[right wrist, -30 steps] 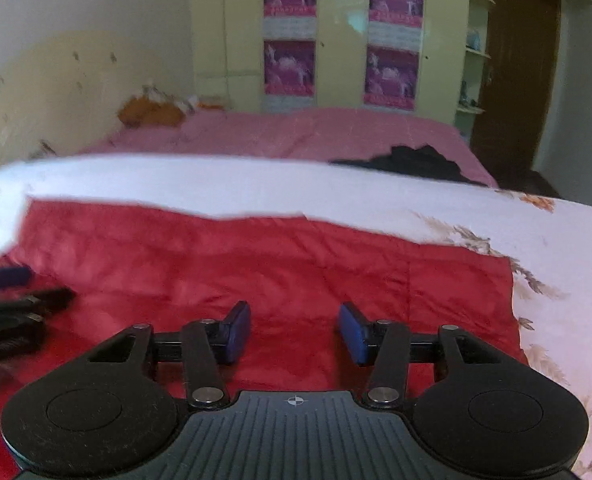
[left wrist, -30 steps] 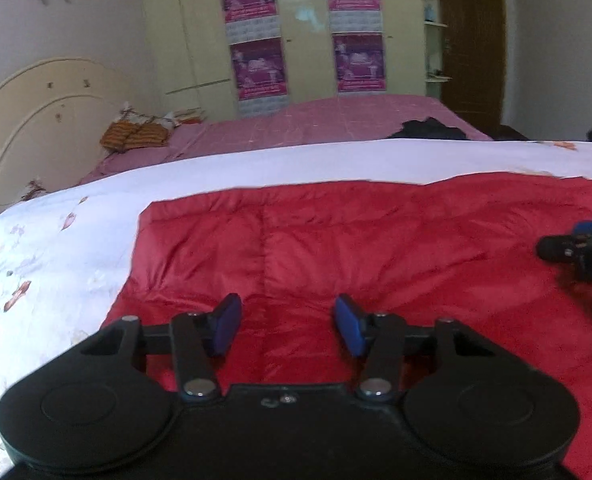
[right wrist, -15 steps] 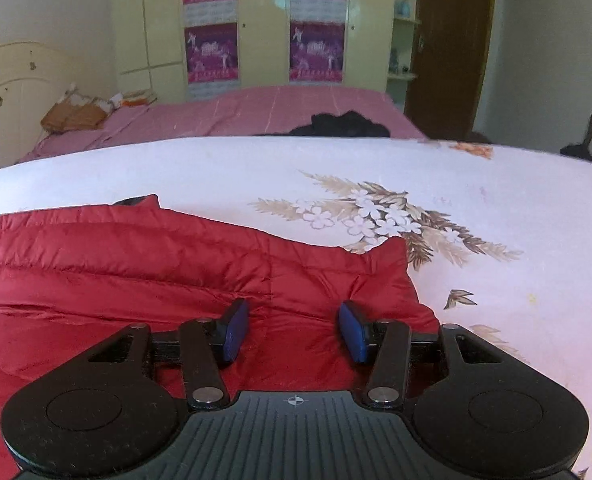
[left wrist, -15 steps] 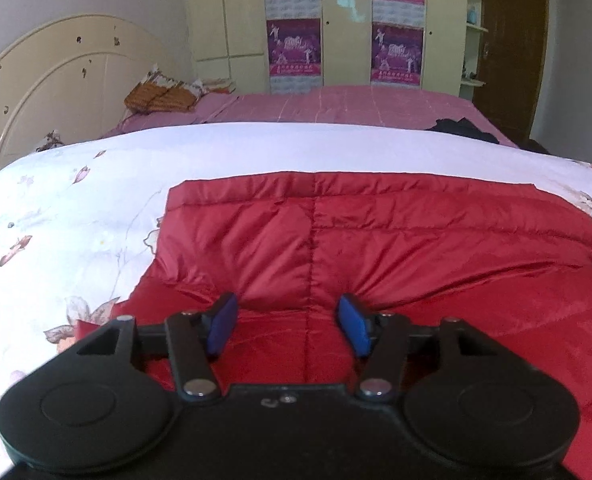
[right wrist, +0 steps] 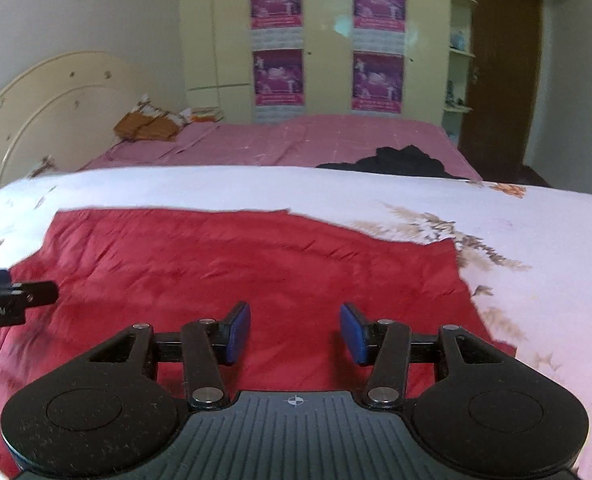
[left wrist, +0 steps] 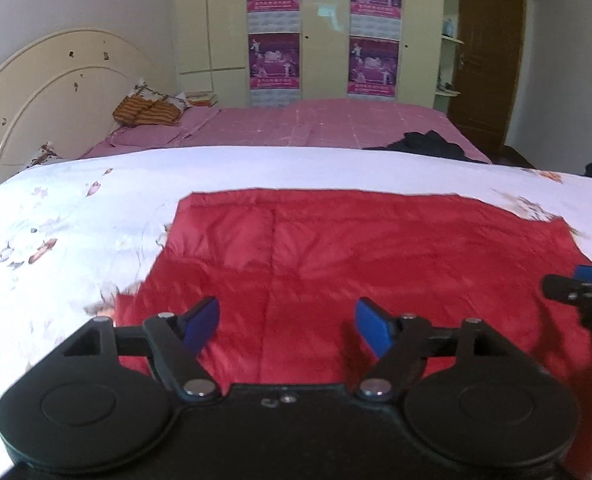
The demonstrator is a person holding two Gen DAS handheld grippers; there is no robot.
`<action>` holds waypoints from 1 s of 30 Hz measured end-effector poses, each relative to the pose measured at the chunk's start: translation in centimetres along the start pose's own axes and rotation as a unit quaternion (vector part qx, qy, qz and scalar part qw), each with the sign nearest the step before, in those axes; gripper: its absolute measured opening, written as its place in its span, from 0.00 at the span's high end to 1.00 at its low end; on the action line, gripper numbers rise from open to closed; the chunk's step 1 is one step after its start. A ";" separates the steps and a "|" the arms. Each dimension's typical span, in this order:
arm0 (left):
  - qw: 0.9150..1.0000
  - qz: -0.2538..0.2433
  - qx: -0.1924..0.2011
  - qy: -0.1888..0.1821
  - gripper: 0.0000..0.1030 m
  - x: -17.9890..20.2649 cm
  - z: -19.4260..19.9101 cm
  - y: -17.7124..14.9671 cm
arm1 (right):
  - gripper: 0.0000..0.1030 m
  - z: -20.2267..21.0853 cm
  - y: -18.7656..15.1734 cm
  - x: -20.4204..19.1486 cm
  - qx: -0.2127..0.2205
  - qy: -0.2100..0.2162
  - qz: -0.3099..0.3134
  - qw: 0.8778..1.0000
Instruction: Fold large clothes
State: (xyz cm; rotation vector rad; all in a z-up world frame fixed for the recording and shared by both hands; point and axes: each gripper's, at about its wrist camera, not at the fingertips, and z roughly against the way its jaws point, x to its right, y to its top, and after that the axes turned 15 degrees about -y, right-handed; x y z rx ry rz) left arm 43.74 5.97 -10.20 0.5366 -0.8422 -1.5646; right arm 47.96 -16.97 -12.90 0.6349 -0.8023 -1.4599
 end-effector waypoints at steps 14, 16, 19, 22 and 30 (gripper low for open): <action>0.998 0.000 -0.029 0.050 0.24 -2.0 -1.1 -4.6 | 0.52 -1.8 -5.1 2.5 -0.024 -0.073 0.047 0.996; 0.998 0.001 -0.029 0.049 0.23 -2.0 -1.3 -4.8 | 0.52 -2.3 -5.6 3.0 -0.023 -0.072 0.038 0.996; 0.998 0.003 -0.028 0.051 0.23 -2.2 -1.5 -5.1 | 0.52 -2.9 -6.0 2.7 -0.013 -0.080 0.037 0.996; 0.998 0.012 -0.040 0.045 0.23 -2.4 -1.2 -4.4 | 0.52 -2.9 -5.1 2.9 -0.036 -0.072 0.032 0.996; 0.998 0.028 -0.032 0.046 0.17 -3.2 3.1 -3.4 | 0.09 3.1 -3.9 5.6 -0.029 -0.062 -0.026 0.997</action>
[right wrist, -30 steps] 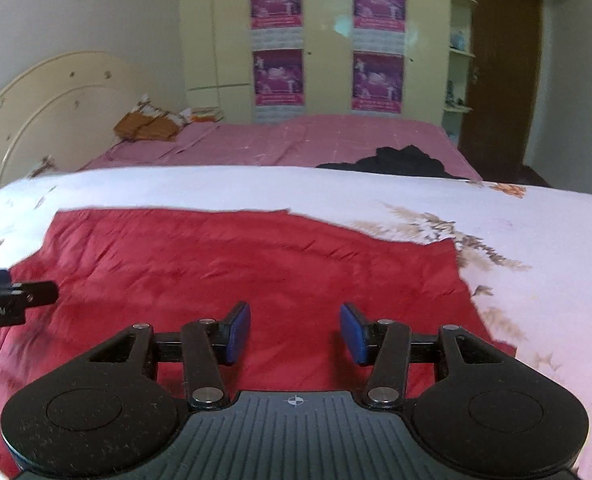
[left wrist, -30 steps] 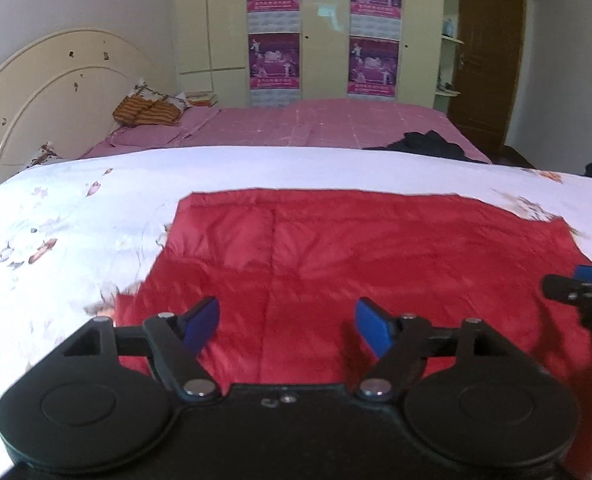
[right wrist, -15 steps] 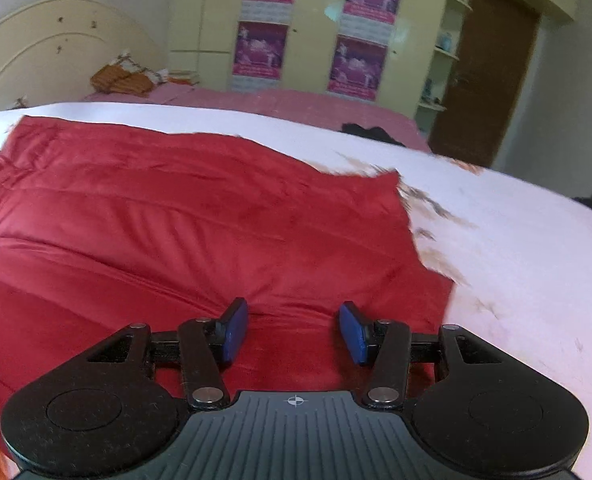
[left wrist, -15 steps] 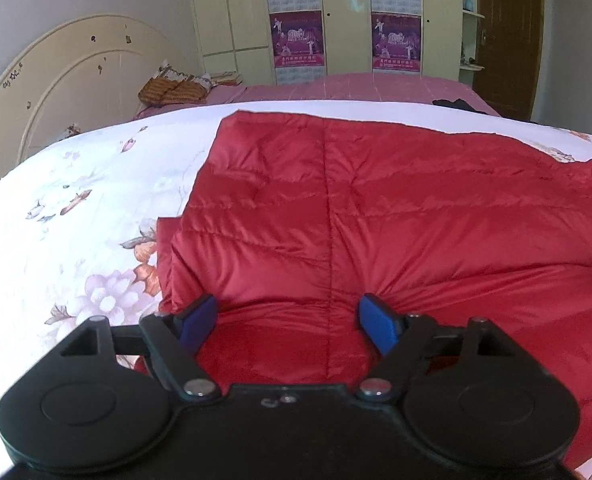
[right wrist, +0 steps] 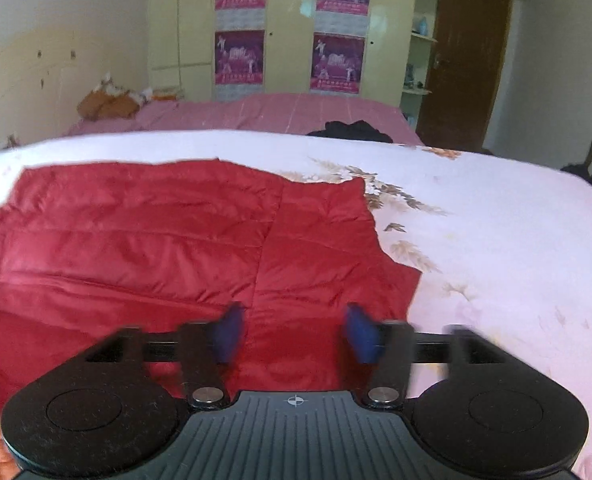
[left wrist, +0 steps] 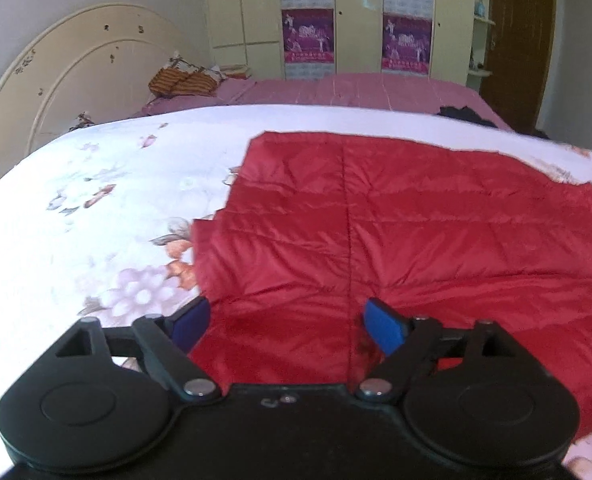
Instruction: Fold large clothes
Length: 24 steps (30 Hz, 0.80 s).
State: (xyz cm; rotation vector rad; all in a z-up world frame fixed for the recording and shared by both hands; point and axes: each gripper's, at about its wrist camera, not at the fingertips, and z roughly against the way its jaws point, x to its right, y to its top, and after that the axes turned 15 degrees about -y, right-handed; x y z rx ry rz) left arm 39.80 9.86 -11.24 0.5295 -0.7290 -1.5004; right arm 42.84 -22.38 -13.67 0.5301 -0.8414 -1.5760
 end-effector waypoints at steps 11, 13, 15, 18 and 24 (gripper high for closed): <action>0.997 0.072 0.002 -0.023 0.17 -2.6 6.9 -4.0 | 0.08 6.3 -3.3 3.4 -0.030 0.011 -0.041 0.999; 0.994 0.099 -0.007 -0.039 0.17 -3.3 7.5 -4.9 | 0.08 7.1 -4.2 3.8 -0.041 0.018 -0.044 0.998; 0.988 0.138 -0.016 -0.070 0.17 -4.1 7.6 -5.8 | 0.08 7.5 -5.1 4.1 -0.060 0.033 -0.056 0.996; 0.972 0.205 -0.025 -0.114 0.17 -5.2 6.9 -7.0 | 0.08 7.7 -6.4 4.3 -0.089 0.055 -0.080 0.991; 0.958 0.249 -0.014 -0.138 0.17 -5.6 4.9 -7.9 | 0.08 6.1 -7.1 3.7 -0.122 0.096 -0.135 0.979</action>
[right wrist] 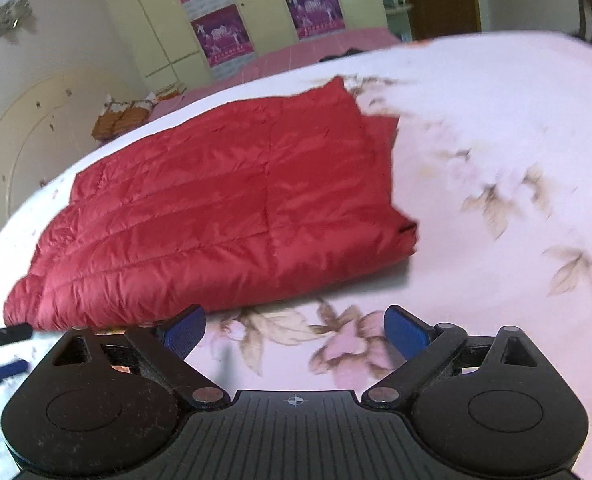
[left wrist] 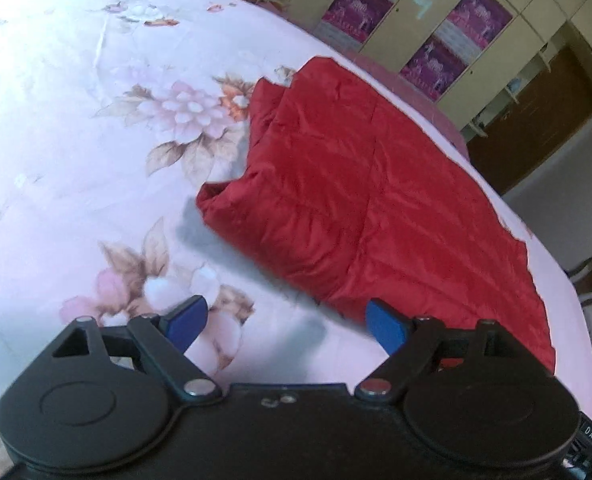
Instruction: Fold large clothes
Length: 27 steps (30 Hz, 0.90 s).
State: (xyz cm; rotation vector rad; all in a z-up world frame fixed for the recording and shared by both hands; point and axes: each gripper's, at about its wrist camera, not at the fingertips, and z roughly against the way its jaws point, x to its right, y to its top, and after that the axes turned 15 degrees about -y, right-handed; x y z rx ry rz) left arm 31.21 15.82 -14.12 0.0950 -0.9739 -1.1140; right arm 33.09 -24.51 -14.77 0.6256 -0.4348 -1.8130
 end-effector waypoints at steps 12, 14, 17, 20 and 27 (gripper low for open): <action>0.999 0.034 0.028 -0.023 0.20 0.1 -3.8 2.5 | 0.08 -4.5 3.0 -0.3 -0.004 0.044 -0.093 0.995; 0.998 0.039 0.031 -0.023 0.23 0.1 -4.1 2.9 | 0.08 -4.8 3.4 -0.6 0.000 0.043 -0.096 0.994; 0.998 0.040 0.034 -0.021 0.31 0.0 -4.4 3.3 | 0.26 -5.3 3.7 -0.8 0.008 0.034 -0.098 0.995; 0.998 0.044 0.036 -0.019 0.41 -0.3 -4.5 3.5 | 0.45 -5.7 3.9 -0.5 0.005 0.039 -0.114 0.993; 0.999 0.037 0.021 -0.007 0.68 0.0 -4.5 3.9 | 0.78 -5.5 4.8 -1.6 0.004 0.037 -0.084 0.996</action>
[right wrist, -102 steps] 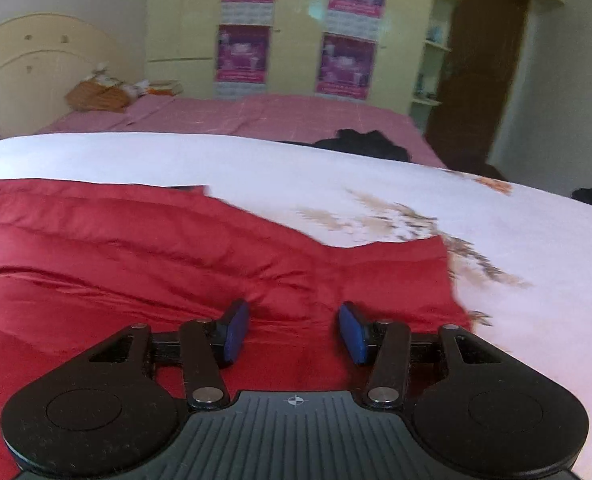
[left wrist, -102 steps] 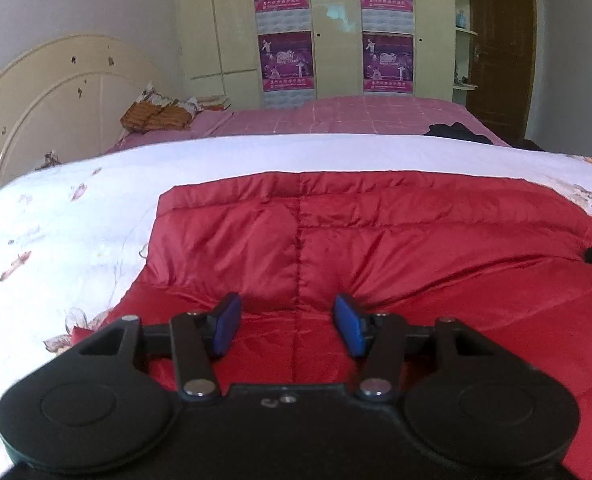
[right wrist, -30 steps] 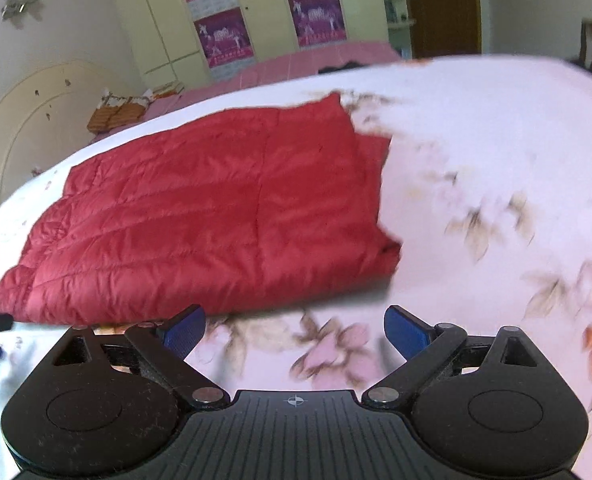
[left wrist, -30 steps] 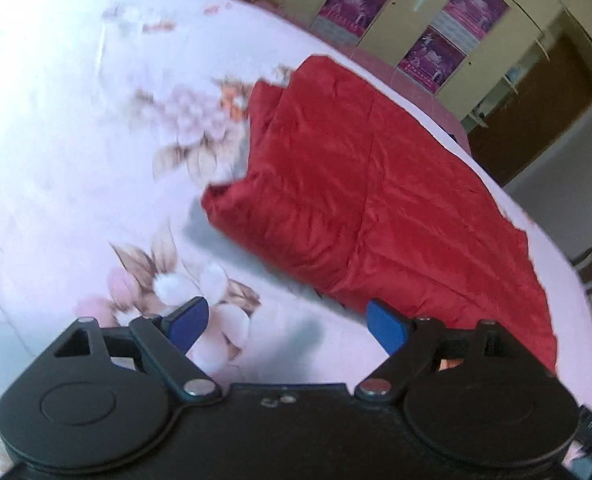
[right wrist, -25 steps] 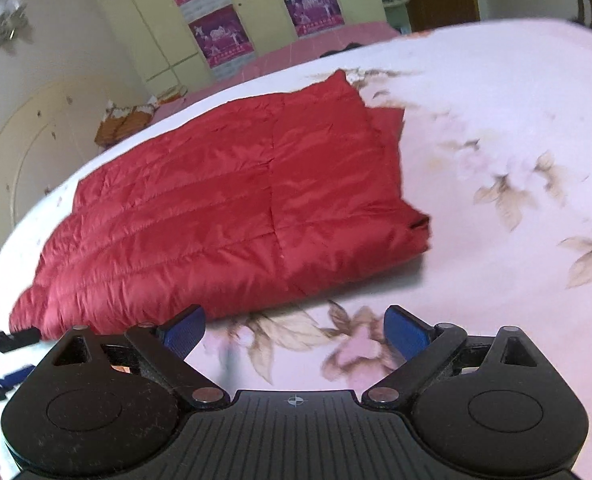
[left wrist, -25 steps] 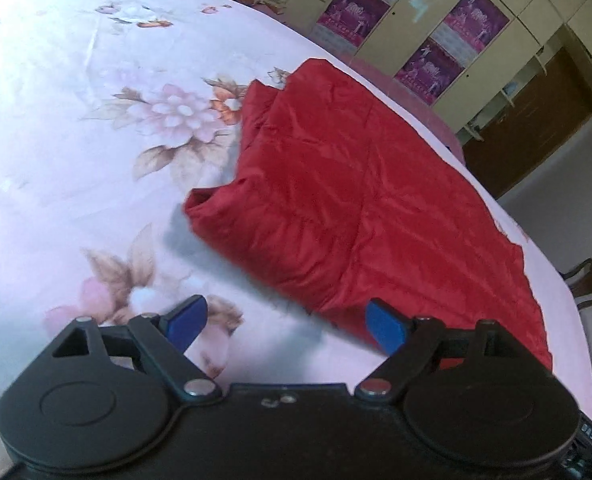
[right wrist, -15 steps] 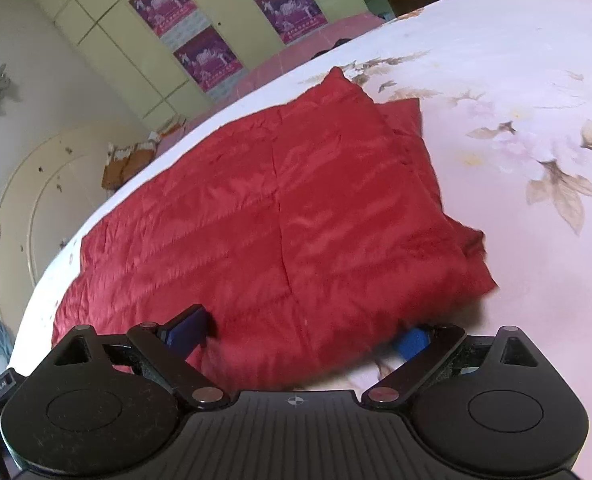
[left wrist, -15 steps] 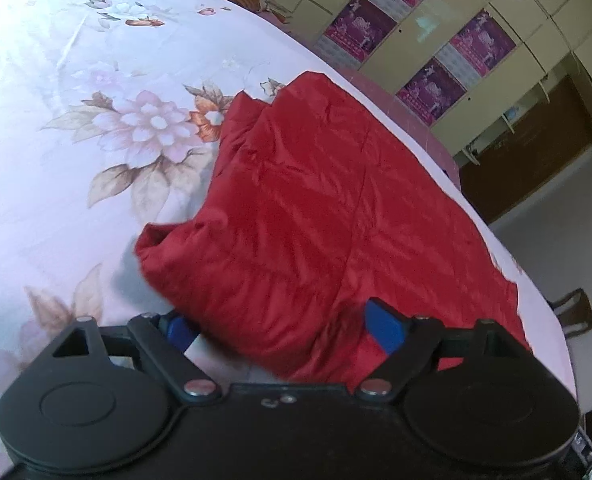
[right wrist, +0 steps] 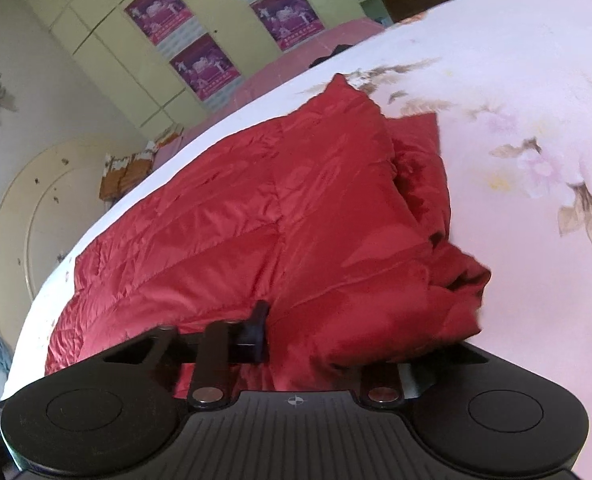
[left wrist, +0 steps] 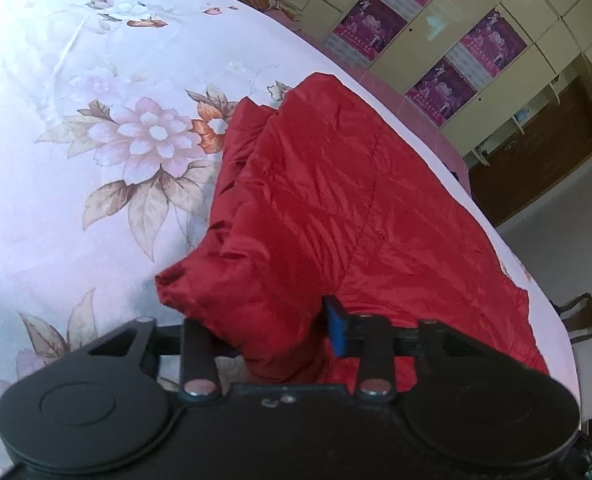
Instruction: Fold large clothes
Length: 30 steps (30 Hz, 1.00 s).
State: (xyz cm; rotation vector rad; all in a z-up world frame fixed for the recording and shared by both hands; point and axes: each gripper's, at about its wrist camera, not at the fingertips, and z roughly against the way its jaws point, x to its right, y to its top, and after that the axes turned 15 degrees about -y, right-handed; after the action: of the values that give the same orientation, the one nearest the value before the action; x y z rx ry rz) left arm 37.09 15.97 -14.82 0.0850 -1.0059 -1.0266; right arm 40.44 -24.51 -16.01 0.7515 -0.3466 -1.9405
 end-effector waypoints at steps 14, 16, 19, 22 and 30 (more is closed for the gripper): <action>0.999 -0.040 -0.019 0.000 0.80 0.5 6.4 -3.0 | 0.82 5.6 -2.1 0.7 -0.008 0.010 0.037 0.999; 0.999 -0.046 -0.027 -0.002 0.80 0.3 8.1 -4.1 | 0.82 6.9 -3.4 1.3 -0.013 0.012 0.042 0.999; 0.998 -0.049 -0.036 -0.005 0.80 -0.2 10.7 -5.8 | 0.82 8.8 -5.7 2.0 -0.020 0.013 0.050 0.998; 0.998 -0.041 -0.043 -0.010 0.80 -1.0 13.2 -7.4 | 0.82 10.7 -7.8 2.7 -0.024 0.013 0.061 0.998; 0.998 -0.042 -0.054 -0.016 0.80 -2.3 17.5 -10.3 | 0.82 14.6 -12.3 4.2 -0.032 0.019 0.084 0.996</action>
State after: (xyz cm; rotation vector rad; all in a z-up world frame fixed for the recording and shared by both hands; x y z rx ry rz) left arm 17.10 18.47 -11.40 0.0230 -0.9805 -1.1611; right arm 21.20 -23.50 -12.91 0.6939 -0.3121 -1.7697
